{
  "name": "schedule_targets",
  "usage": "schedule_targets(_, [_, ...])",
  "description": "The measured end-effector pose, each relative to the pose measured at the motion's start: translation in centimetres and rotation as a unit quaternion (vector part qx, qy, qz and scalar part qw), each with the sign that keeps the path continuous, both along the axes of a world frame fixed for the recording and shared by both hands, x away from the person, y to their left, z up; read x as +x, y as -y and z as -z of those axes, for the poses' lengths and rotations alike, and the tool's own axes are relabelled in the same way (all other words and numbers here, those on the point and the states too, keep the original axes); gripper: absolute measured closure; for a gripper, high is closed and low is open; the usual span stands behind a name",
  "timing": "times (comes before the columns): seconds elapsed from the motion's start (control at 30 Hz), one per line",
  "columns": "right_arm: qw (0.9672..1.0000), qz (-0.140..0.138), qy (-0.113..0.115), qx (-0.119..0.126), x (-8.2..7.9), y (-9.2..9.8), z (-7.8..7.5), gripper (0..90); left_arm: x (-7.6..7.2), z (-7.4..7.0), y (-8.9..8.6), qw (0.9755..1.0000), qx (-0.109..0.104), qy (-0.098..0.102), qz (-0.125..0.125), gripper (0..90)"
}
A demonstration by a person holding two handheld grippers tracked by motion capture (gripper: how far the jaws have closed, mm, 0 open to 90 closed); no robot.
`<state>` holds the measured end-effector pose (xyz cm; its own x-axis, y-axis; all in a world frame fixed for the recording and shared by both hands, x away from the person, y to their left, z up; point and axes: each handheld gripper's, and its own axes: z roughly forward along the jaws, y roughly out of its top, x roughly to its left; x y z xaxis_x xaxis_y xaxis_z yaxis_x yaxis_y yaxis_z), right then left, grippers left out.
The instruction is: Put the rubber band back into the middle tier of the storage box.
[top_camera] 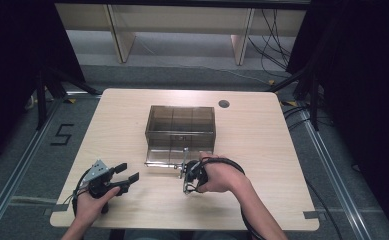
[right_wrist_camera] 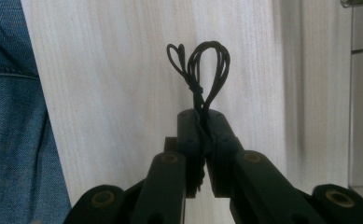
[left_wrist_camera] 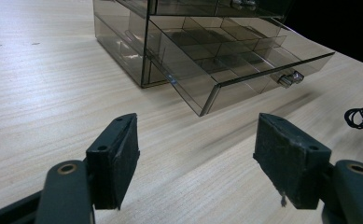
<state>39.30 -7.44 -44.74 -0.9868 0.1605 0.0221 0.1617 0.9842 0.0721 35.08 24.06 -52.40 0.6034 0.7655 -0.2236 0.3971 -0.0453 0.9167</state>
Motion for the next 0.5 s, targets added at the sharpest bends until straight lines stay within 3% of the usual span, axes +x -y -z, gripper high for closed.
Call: schedule_targets(0.5, [1.0000,-0.003,0.005,0.001,0.47,0.42,-0.96,86.0,0.00,-0.01,0.02,1.0000,0.001,-0.001,-0.001,30.1])
